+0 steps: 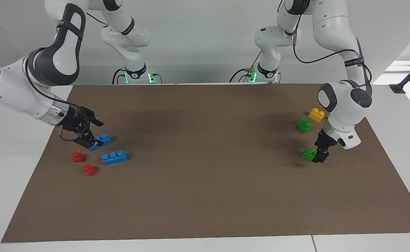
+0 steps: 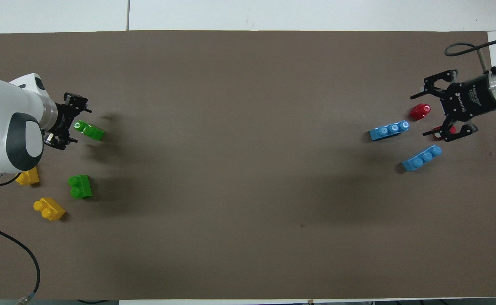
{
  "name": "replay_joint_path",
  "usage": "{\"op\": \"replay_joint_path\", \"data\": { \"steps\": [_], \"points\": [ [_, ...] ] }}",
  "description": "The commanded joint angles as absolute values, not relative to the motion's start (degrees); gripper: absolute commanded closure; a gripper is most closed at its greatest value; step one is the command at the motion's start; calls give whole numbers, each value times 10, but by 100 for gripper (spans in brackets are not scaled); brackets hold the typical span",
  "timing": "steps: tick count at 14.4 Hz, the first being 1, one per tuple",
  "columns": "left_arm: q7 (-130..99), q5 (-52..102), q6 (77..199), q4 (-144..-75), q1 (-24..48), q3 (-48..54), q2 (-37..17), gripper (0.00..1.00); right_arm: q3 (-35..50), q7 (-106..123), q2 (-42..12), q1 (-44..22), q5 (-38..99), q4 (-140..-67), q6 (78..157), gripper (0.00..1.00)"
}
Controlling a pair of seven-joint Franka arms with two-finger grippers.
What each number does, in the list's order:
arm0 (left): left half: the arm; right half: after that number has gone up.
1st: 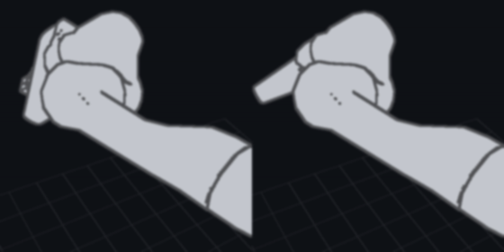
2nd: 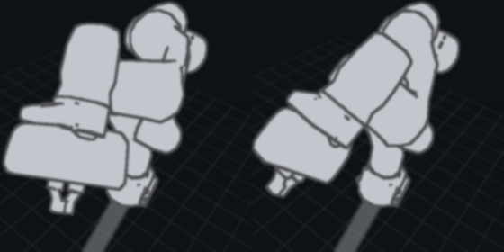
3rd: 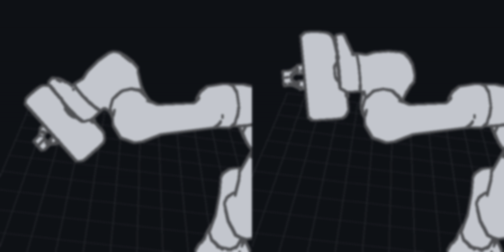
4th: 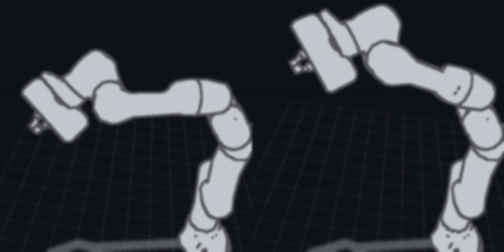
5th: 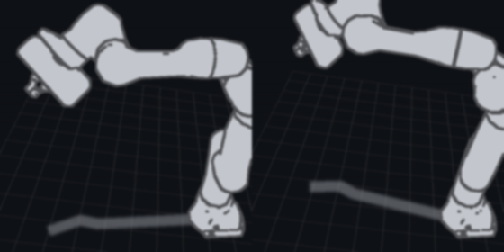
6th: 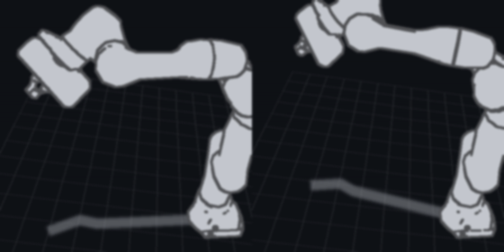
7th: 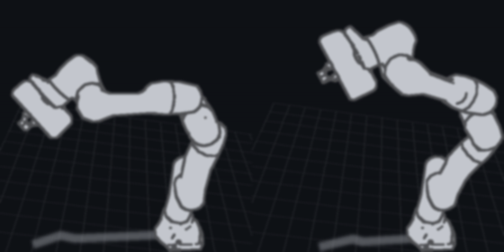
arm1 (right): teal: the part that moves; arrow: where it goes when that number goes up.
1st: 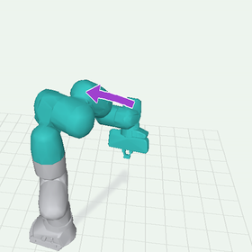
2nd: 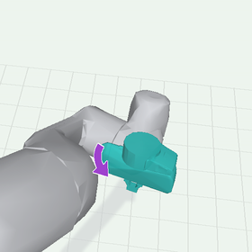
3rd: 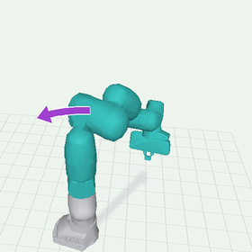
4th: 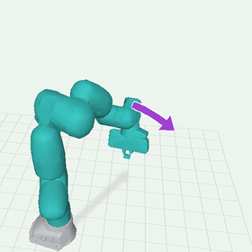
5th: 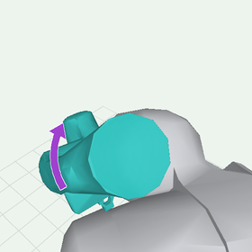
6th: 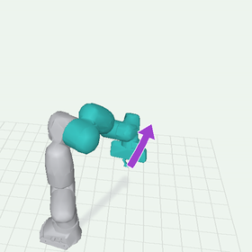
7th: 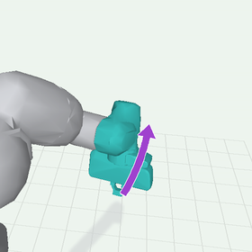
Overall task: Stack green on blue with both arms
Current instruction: 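Reach the left gripper to the green brick while the right gripper reaches the blue brick, then close the left gripper on the green brick while the right gripper grasps the blue brick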
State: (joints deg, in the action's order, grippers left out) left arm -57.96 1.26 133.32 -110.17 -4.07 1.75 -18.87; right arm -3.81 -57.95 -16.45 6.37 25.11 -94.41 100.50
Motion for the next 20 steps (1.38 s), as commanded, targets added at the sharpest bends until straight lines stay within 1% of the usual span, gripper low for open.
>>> {"op": "replay_joint_path", "data": {
  "steps": [1,2,5,14,18,19,20],
  "points": [
    [-592,1,1355,-1106,-43,15,-197,0,-36,-552,-171,69,267,-952,1023,4],
    [-592,1,1356,-1106,-42,15,-199,0,-36,-548,-171,69,269,-956,1036,4],
    [-607,1,1366,-1106,-42,15,-210,0,-36,-530,-161,68,277,-1001,1082,4],
    [-612,1,1368,-1106,-42,15,-215,0,-36,-454,-208,89,298,-999,1097,4],
    [-612,1,1361,-1100,-42,15,-216,1,-36,-453,-219,87,303,-1005,1115,4],
    [-612,1,1361,-1100,-43,15,-216,1,-36,-452,-221,87,304,-1008,1117,4],
    [-612,1,1362,-1100,-43,15,-216,5,-36,-451,-221,87,304,-1013,1118,4]
  ]
}}
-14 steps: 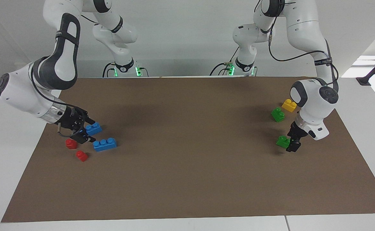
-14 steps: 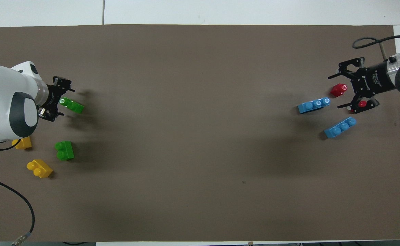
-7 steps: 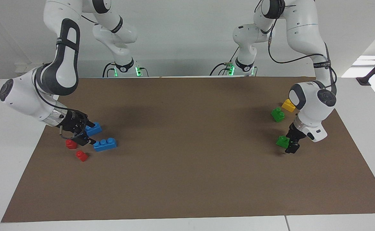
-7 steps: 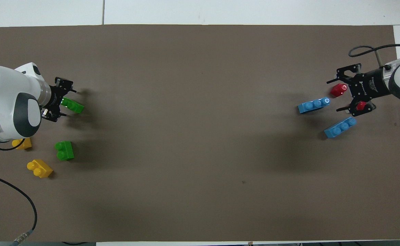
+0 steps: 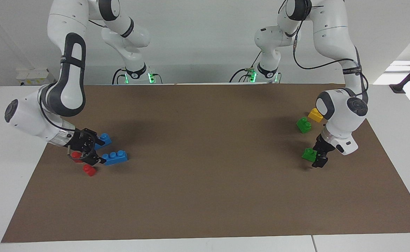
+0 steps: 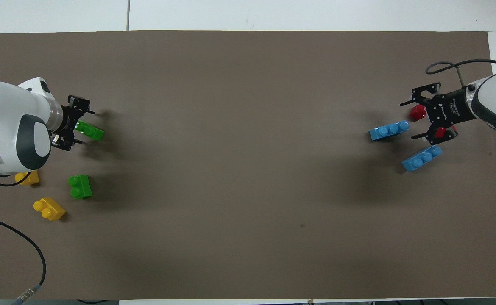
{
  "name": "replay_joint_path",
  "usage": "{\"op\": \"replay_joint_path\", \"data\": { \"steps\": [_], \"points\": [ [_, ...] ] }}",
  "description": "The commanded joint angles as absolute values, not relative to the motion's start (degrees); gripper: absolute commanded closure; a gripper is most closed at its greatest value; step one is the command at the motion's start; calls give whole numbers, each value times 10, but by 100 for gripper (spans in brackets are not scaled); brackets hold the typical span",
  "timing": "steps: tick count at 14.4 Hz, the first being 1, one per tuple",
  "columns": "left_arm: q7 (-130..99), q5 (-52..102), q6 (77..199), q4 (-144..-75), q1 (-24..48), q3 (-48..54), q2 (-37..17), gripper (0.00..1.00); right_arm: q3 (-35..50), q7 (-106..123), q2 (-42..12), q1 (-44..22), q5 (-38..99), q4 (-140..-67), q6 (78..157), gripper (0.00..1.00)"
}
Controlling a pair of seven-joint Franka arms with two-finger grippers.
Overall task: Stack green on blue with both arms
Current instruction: 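Close the left gripper on the green brick while the right gripper grasps the blue brick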
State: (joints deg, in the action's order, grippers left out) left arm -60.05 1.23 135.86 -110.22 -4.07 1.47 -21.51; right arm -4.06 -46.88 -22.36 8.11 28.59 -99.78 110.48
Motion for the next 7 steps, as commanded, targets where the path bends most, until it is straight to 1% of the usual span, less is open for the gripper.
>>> {"op": "replay_joint_path", "data": {
  "steps": [1,3,4,5,7],
  "points": [
    [-612,1,1364,-1100,-43,15,-216,14,-36,-450,-221,87,304,-1016,1121,4],
    [-612,1,1367,-1100,-43,15,-216,35,-36,-450,-221,86,304,-1027,1125,4],
    [-612,1,1366,-1100,-43,15,-216,54,-36,-445,-221,86,304,-1032,1126,4],
    [-612,1,1367,-1100,-43,15,-216,70,-36,-432,-221,86,304,-1038,1135,4],
    [-611,2,1367,-1099,-43,15,-216,96,-36,-418,-220,87,304,-1052,1152,4]
  ]
}}
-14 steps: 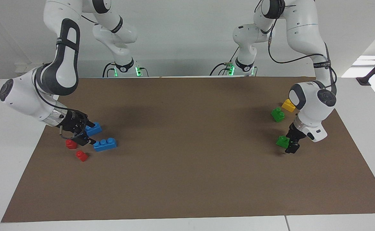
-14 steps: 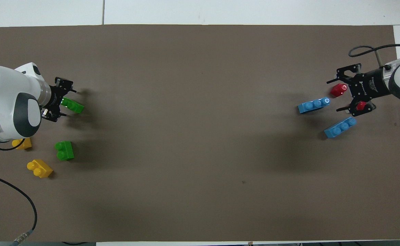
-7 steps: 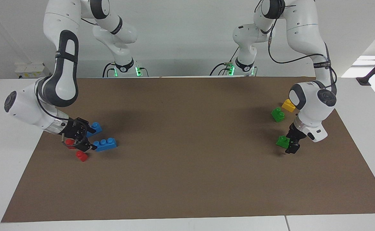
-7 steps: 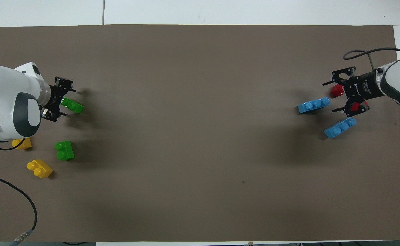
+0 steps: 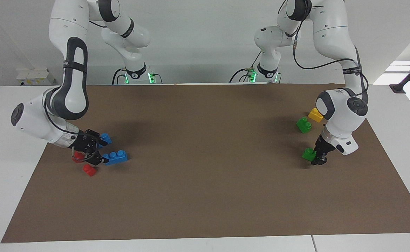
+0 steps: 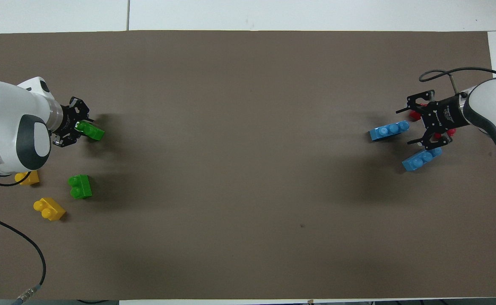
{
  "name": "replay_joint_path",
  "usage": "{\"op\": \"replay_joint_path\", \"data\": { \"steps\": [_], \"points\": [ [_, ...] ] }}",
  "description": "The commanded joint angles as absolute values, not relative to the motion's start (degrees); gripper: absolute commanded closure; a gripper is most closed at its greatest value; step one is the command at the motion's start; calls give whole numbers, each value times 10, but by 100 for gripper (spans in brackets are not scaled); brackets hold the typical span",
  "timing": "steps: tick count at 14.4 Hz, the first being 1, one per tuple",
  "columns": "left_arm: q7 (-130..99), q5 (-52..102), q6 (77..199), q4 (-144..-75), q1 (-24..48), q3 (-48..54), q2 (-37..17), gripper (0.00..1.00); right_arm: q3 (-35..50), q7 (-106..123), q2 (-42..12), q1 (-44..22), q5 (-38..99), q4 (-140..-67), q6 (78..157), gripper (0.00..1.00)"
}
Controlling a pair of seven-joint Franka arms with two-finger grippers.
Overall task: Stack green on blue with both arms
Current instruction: 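Close the left gripper on the green brick while the right gripper grasps the blue brick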
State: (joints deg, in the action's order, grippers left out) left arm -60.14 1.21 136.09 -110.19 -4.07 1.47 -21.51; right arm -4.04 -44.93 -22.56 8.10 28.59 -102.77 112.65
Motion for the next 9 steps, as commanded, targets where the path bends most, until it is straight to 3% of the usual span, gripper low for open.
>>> {"op": "replay_joint_path", "data": {
  "steps": [1,9],
  "points": [
    [-611,2,1367,-1098,-43,15,-216,100,-36,-417,-220,87,304,-1054,1156,4],
    [-611,2,1337,-1076,-41,15,-214,100,-36,-408,-233,90,304,-1056,1191,4]
  ]
}}
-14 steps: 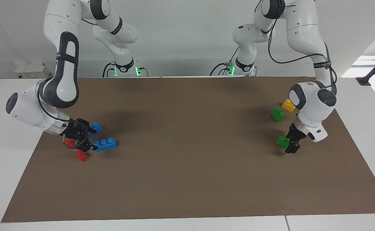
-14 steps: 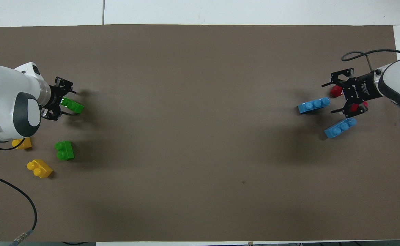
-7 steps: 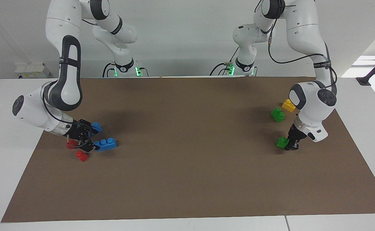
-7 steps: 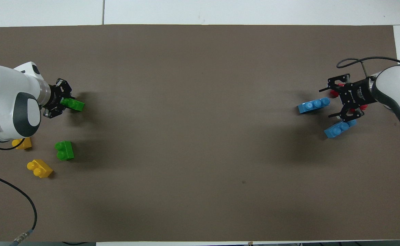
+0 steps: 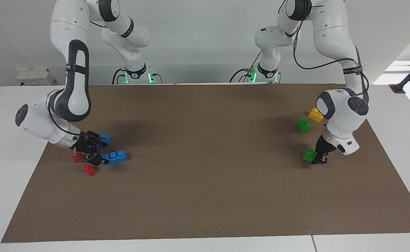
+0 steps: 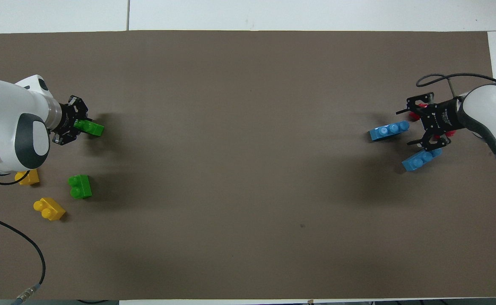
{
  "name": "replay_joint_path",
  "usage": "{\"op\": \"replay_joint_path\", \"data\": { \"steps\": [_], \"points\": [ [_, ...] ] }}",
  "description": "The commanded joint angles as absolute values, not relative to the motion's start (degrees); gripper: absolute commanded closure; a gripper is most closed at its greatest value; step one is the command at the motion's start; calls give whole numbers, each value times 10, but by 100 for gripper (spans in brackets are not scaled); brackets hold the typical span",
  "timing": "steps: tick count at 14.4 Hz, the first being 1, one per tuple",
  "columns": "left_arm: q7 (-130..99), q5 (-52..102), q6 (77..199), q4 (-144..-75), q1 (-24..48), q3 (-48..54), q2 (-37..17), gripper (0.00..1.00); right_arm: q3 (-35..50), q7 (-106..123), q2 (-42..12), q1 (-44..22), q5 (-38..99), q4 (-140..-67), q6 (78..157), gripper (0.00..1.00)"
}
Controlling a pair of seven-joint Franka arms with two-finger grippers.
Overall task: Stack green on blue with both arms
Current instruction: 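Close the left gripper on the green brick while the right gripper grasps the blue brick, then lift the green brick with the left gripper while the right gripper carries the blue brick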
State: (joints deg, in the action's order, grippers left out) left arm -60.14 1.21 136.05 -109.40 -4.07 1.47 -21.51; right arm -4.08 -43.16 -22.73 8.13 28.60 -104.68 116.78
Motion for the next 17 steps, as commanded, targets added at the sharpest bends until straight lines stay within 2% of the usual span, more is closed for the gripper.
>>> {"op": "replay_joint_path", "data": {
  "steps": [1,4,11,13,17],
  "points": [
    [-612,2,1320,-1067,-40,15,-214,100,-36,-406,-238,89,304,-1057,1200,4],
    [-613,2,1276,-1049,-29,16,-205,100,-36,-396,-246,86,304,-1064,1230,4],
    [-695,1,1220,-1040,25,18,-157,100,-36,-397,-246,85,310,-1065,1228,4],
    [-729,1,1181,-1012,45,19,-156,100,-36,-397,-246,84,316,-1066,1229,4],
    [-779,9,1121,-977,72,23,-135,100,-36,-397,-246,83,316,-1067,1230,11]
  ]
}}
